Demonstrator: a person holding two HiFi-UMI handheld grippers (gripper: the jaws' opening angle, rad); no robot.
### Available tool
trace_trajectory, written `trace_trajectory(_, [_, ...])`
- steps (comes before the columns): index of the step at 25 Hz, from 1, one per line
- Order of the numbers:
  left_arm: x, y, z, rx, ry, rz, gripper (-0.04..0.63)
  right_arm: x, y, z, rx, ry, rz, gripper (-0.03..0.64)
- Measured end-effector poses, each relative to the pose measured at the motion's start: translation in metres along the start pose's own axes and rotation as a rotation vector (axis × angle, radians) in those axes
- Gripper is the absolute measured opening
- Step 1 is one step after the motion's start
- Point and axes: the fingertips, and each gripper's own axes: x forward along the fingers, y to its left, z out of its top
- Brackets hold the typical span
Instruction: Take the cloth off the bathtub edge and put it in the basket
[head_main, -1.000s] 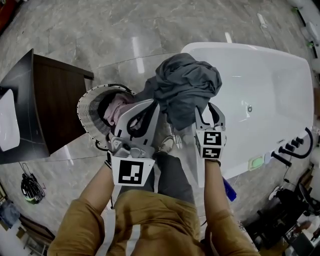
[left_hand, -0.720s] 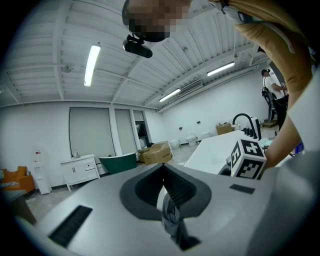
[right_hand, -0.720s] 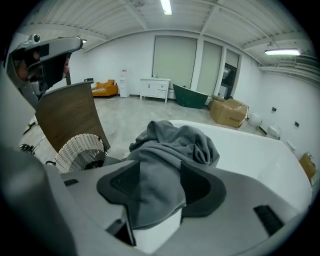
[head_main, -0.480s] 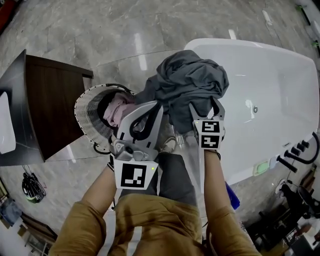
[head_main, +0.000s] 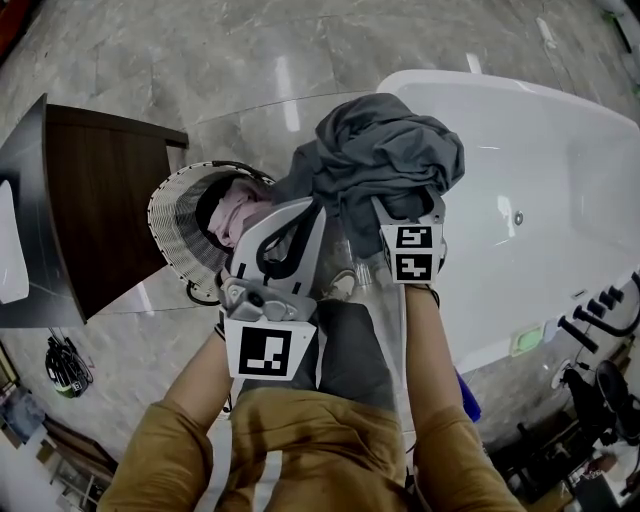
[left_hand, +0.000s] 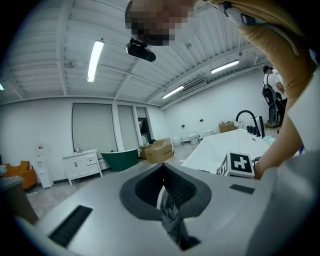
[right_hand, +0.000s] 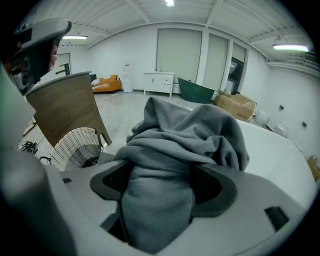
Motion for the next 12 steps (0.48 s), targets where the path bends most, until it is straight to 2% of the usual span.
trace_trajectory(6, [-0.0009, -0.0014, -0.0061, -0.008, 0.014, 0.0, 0.003, 0.0052, 0.0016, 0.0008, -0.022, 0.004, -0.005, 0.357])
trace_trajectory(12, [-0.005, -0.0029, -0.0033, -0.019, 0.025, 0.001, 0.003, -0.0039, 0.0024, 0.0011, -0.011, -0.01, 0.003, 0.31])
